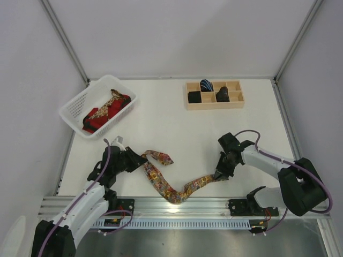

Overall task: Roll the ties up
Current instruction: Flatten the tie

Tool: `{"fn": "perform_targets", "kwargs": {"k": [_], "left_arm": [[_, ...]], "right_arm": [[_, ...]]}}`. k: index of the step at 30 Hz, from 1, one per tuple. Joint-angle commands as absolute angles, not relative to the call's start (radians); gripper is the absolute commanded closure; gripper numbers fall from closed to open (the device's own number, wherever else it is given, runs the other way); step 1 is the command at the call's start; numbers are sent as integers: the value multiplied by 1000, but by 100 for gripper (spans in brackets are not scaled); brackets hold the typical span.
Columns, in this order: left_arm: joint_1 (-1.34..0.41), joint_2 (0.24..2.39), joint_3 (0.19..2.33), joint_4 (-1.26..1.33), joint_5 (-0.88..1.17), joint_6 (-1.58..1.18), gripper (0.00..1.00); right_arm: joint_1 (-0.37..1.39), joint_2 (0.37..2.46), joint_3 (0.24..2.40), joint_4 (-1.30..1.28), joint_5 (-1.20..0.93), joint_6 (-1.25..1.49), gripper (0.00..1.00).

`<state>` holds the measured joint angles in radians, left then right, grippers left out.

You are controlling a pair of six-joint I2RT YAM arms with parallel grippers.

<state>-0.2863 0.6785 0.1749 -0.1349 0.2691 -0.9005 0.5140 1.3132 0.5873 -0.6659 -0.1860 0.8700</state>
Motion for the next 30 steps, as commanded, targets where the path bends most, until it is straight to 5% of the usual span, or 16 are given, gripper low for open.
{"fn": "perform_targets", "kwargs": {"k": [1,3,4,7,12,17,25,28,30], "left_arm": [[-290,701,196,-182,256,-870,66],[-290,760,239,-262,229,-822,54],[-290,781,292,-290,207,-765,32],[-298,830,388,-359,205,-715,5],[-308,825,599,-472,137,-675,0],[-321,891,747,-546,110,-600,0],[-431,1047,840,-517,86,-511,0],[-619,1161,918,-552,-76,-439,0],[-678,1239,1001,-628,-127,-393,0]], "right_arm": [[444,1431,566,-617,-49,937,83],[398,1485,584,-643,-67,968,83],[368,1541,603,-653,-92,982,83],[279,1629,646,-687,-153,980,84],[264,1623,739,-750,-187,972,92],[206,1548,872,-796,36,944,90],[107,1704,1181,-769,347,608,85],[107,1692,1283,-767,309,511,71],[107,1662,1311,-785,272,479,48]]}}
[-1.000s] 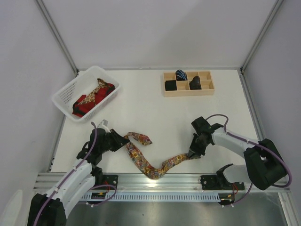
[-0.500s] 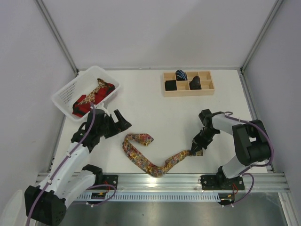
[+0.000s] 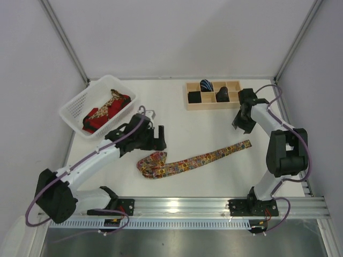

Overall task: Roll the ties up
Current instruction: Flatten the tie

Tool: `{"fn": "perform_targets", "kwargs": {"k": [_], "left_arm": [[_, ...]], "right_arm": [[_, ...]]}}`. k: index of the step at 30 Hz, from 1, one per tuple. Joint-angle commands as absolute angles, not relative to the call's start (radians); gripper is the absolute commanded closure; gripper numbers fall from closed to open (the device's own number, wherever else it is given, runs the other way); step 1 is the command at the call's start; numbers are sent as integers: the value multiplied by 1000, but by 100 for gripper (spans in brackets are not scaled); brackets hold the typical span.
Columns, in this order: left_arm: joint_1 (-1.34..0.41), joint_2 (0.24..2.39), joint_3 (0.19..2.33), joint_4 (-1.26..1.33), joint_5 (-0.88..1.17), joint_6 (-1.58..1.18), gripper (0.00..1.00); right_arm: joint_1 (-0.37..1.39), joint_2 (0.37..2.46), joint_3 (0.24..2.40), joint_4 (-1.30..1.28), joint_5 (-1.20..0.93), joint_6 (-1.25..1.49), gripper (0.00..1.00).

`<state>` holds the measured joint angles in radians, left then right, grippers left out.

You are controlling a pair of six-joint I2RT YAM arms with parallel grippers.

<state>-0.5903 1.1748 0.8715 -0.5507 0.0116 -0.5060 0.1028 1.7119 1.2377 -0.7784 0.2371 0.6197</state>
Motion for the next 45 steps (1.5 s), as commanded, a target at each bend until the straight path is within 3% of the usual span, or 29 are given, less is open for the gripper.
{"fn": "perform_targets", "kwargs": {"k": [1,5,11,13,17,20,21,23,24,32,39,44,45], "left_arm": [[-728,1321,1031,-661,-156,-388,0],[-825,1488,1133,-800,-340,-428,0],[-894,1710,1187,-825,-409,-511,3],[-923,1764,1218,-827,-446,-523,10],[-936,1853,1250,-822,-463,-534,16],[-936,1874,1247,-801,-463,-528,28],[-936,1882,1244,-787,-462,-522,38],[-936,1896,1243,-779,-465,-517,48],[-934,1901,1241,-778,-466,-517,62],[-934,1769,1213,-813,-499,-525,98],[-864,1398,1166,-939,-502,-617,99],[-683,1120,1019,-1054,-511,-774,99],[-664,997,962,-1081,-511,-838,76]], "right_arm": [[109,1642,1313,-787,211,460,37],[115,1510,1258,-808,63,462,32],[117,1339,1109,-808,-109,524,32],[117,1273,1082,-811,-129,528,33],[117,1204,1051,-830,-149,526,33],[118,1181,1032,-841,-166,525,33],[120,1178,1031,-845,-176,523,33],[126,1170,1020,-848,-184,523,34],[129,1167,1020,-850,-186,523,34],[196,1192,990,-810,-222,544,34],[261,1276,922,-706,-267,609,35],[279,1333,930,-670,-285,617,36],[281,1341,930,-663,-290,620,36]]}}
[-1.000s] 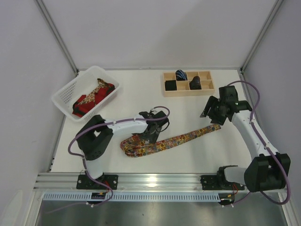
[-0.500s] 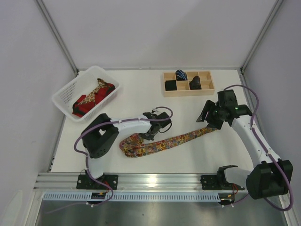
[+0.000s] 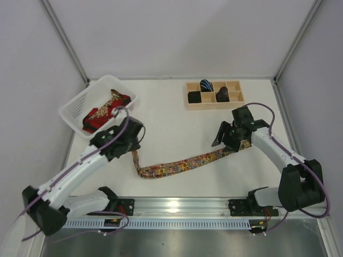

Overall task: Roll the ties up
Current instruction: Flatten the tie

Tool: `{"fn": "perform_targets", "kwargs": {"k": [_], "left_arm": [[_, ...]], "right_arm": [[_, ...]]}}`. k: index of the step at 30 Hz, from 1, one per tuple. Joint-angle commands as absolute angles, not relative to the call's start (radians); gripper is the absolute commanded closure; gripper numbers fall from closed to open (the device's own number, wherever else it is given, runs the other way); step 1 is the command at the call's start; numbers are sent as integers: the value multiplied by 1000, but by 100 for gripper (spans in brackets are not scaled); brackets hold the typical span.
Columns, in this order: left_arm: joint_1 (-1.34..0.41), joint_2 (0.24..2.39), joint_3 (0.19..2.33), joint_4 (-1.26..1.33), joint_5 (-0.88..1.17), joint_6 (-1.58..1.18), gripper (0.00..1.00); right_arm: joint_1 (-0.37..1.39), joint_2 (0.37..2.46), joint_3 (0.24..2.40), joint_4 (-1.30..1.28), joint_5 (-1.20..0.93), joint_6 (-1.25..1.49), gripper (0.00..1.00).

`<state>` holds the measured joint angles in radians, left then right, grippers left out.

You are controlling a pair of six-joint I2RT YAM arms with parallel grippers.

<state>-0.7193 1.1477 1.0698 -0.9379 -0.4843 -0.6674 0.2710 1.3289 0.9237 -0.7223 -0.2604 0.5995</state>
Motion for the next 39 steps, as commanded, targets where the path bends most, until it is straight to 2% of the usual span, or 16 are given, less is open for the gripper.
{"fn": "perform_targets", "kwargs": {"k": [1,2,4,7,10,11,14,17,19,20,22,23,26,30,37,39], "left_arm": [[-637,941,936,-1091,-500,-872,55],[-632,887,916,-1112,-496,-946,32],[-634,738,868,-1106,-435,-966,31],[-634,625,842,-1149,-414,-1055,20],[-632,621,848,-1137,-399,-1034,22],[-634,629,857,-1134,-393,-1025,34],[-634,670,833,-966,-286,-945,47],[-632,806,831,-827,-212,-893,55],[-632,889,867,-813,-216,-885,63],[-634,925,917,-834,-227,-867,63],[-620,1049,981,-891,-278,-844,48],[-612,1089,1021,-949,-308,-836,28],[-607,1189,1123,-1075,-391,-815,28],[-566,1164,1121,-1091,-388,-822,29],[-499,1129,1150,-1072,-301,-762,27],[-479,1129,1147,-1071,-262,-756,18]], "right_arm": [[282,1353,934,-660,-293,621,36],[284,1356,937,-660,-293,620,36],[282,1370,948,-657,-293,617,36],[276,1393,966,-664,-288,600,36],[261,1408,971,-667,-285,586,36],[249,1420,971,-667,-282,583,36],[235,1442,973,-678,-269,572,36],[233,1472,976,-676,-267,569,37],[233,1492,983,-681,-255,569,44],[233,1505,986,-683,-239,566,46],[230,1526,996,-686,-218,572,50],[229,1534,1002,-698,-184,574,52],[221,1562,1011,-716,-112,603,55],[204,1595,999,-709,-34,641,64],[117,1700,989,-620,67,663,64],[65,1727,1005,-621,95,666,64]]}}
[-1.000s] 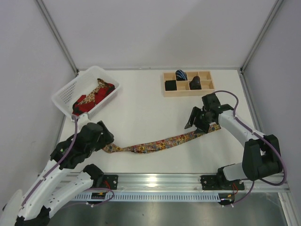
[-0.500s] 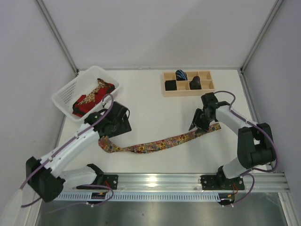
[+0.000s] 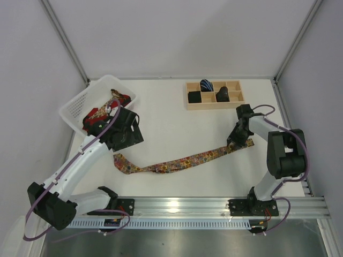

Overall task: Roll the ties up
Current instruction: Flatten the tie

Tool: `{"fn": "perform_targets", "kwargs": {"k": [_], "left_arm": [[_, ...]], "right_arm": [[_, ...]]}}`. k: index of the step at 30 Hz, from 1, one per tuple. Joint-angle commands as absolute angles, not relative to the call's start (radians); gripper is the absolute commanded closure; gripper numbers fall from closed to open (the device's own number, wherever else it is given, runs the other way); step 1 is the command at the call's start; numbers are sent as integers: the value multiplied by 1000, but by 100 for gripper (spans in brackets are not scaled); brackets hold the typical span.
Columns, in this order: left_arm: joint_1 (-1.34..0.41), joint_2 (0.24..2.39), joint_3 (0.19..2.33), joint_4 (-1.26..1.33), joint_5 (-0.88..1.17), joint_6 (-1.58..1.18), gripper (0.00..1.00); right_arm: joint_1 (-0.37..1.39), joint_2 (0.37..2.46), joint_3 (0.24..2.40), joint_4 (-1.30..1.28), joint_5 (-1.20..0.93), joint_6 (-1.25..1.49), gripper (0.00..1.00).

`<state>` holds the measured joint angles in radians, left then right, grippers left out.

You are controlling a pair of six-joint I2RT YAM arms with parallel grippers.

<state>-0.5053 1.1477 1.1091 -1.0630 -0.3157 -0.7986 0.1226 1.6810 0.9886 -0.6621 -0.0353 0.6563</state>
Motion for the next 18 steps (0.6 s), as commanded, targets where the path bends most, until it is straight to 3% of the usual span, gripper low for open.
{"fn": "perform_targets", "kwargs": {"k": [1,7,18], "left_arm": [[-471,1131,1144,-1071,-250,-753,16],[-425,1212,1120,-1037,-183,-741,10],[-387,1506,1121,-934,-69,-795,0]], "right_arm": [[45,1729,1009,-621,112,664,64],[-75,1700,1019,-627,138,654,64],[-71,1709,1006,-592,37,646,61]]}}
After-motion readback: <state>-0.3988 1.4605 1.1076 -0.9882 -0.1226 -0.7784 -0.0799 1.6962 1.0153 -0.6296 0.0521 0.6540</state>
